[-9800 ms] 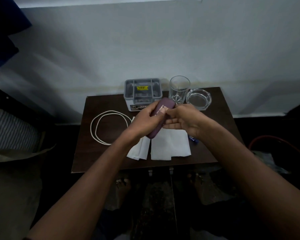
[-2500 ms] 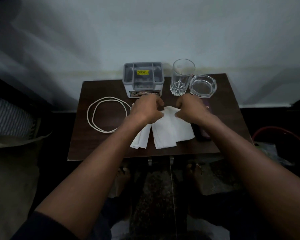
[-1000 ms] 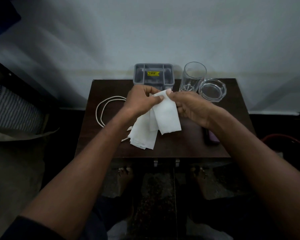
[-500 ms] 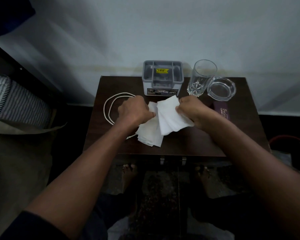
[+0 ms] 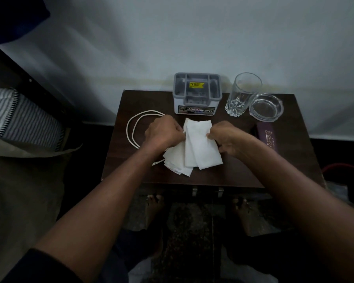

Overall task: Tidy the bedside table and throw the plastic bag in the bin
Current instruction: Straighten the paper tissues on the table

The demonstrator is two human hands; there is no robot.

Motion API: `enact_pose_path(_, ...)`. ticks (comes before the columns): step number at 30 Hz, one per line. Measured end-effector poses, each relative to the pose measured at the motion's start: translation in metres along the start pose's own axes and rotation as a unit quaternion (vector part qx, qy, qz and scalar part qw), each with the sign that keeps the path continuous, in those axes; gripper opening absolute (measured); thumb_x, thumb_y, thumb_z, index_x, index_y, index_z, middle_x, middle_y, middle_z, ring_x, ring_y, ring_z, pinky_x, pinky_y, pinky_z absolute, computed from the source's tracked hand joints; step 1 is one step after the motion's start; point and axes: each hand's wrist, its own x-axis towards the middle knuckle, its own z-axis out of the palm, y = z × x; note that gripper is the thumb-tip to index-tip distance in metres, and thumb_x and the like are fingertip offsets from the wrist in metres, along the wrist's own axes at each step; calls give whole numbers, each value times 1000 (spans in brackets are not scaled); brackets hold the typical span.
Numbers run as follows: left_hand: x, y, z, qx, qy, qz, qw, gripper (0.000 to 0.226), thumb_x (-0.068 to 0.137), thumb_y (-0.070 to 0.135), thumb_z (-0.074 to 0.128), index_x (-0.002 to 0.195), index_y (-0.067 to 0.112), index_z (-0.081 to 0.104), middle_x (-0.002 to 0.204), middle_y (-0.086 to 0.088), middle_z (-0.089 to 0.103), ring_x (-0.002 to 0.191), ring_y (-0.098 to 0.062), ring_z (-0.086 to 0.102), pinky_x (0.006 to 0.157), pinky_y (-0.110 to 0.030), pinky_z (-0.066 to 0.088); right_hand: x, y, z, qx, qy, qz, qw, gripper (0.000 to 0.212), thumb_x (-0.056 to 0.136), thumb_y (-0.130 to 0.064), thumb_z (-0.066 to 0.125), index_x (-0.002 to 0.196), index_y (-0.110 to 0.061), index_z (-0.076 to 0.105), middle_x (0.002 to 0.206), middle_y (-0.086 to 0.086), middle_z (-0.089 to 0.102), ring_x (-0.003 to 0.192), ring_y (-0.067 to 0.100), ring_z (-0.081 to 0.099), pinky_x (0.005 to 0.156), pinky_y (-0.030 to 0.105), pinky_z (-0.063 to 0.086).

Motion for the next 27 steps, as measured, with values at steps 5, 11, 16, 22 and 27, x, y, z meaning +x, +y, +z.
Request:
enact_pose_path(5, 1, 8, 11, -188, -56, -15, 980, 12, 91, 20, 79, 101, 21, 74, 79, -4, 77, 73, -16, 74, 65, -28, 59, -5, -7, -16, -30, 47, -53, 997, 20, 100, 5, 44, 112, -1, 59, 92, 12, 64, 81, 26, 65, 57, 29, 46)
enact_pose_path(11, -2, 17, 20, -188, -5, 3, 982, 35, 88, 13, 74, 121, 22, 65, 98, -5, 80, 93, -21, 76, 81, -34, 61, -6, -6, -32, -84, 58, -54, 993, 15, 100, 6, 46, 103, 1, 59, 77, 11, 55, 62, 20, 52, 48, 22, 39)
enact_pose_path(16, 1, 14, 15, -183, -59, 52, 980, 44, 93, 2, 62, 135, 16, 65, 86, -2, 82, 73, -13, 78, 67, -30, 61, -9, 4, -25, -343, 180, -162, 908, 19, 84, -11, 69, 102, -6, 63, 104, 16, 66, 100, 39, 66, 68, 32, 42)
enact_pose_path(22, 9, -7, -8, 6, 9, 99, 995, 27, 82, 20, 82, 72, 41, 68, 88, 10, 76, 93, -17, 75, 89, -41, 61, -13, 0, 6, -362, 156, -359, 846, 32, 83, -13, 78, 111, -25, 68, 111, 1, 65, 103, 30, 66, 78, 37, 50)
enact_pose_path(27, 8, -22, -20, 129, -113, 112, 979, 26, 78, 26, 89, 101, 32, 80, 80, 18, 66, 99, -18, 71, 90, -32, 56, -3, 7, 13, -443, 41, -306, 842, 64, 88, 5, 60, 142, -29, 62, 129, 14, 51, 112, 40, 61, 84, 33, 43)
